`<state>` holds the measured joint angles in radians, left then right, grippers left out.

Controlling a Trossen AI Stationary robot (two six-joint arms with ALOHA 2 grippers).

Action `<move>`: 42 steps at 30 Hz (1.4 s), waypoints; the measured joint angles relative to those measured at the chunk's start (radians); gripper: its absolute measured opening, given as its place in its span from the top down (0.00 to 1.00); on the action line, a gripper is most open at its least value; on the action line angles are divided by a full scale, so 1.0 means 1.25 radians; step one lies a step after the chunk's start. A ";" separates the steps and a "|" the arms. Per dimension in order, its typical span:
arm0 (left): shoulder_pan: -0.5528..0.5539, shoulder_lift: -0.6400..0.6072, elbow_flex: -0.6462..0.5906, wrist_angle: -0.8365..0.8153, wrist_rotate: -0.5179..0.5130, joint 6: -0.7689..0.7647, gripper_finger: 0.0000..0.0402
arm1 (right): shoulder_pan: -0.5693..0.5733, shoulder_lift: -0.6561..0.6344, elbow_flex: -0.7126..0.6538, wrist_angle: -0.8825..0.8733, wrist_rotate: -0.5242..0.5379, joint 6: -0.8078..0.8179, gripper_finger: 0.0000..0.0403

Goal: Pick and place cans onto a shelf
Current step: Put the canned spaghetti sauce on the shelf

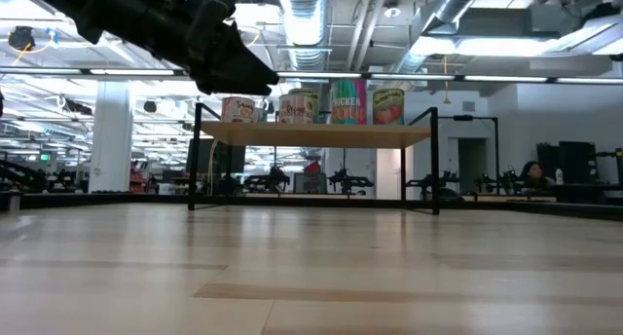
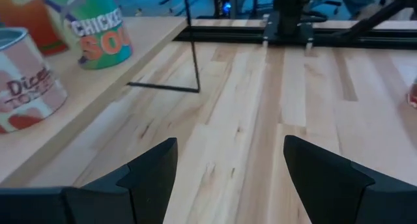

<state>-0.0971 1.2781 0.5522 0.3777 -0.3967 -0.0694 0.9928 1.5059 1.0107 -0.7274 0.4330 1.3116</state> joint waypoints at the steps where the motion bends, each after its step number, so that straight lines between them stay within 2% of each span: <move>1: 0.000 0.000 0.000 0.002 0.002 0.007 0.33 | 0.000 0.000 0.000 0.011 -0.013 0.004 0.04; 16: 0.000 0.000 0.000 0.019 0.021 0.025 0.33 | 0.000 0.004 0.000 0.039 -0.029 0.001 0.04; 26: 0.000 0.000 0.000 0.019 0.021 0.024 0.33 | -0.024 0.088 0.000 0.027 -0.032 -0.034 0.04; 30: 0.000 0.000 0.000 0.019 0.021 0.024 0.33 | -0.046 0.117 0.000 0.027 -0.106 -0.092 0.04; 33: 0.000 0.000 0.000 0.020 0.021 0.024 0.33 | -0.060 0.123 -0.001 0.029 -0.139 -0.087 0.04; 42: 0.000 0.000 0.000 0.020 0.020 0.025 0.33 | -0.064 0.114 -0.001 0.043 -0.104 -0.133 0.01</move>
<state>-0.0971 1.2781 0.5522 0.4026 -0.3714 -0.0387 0.9130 1.6489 1.0100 -0.6735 0.3024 1.1451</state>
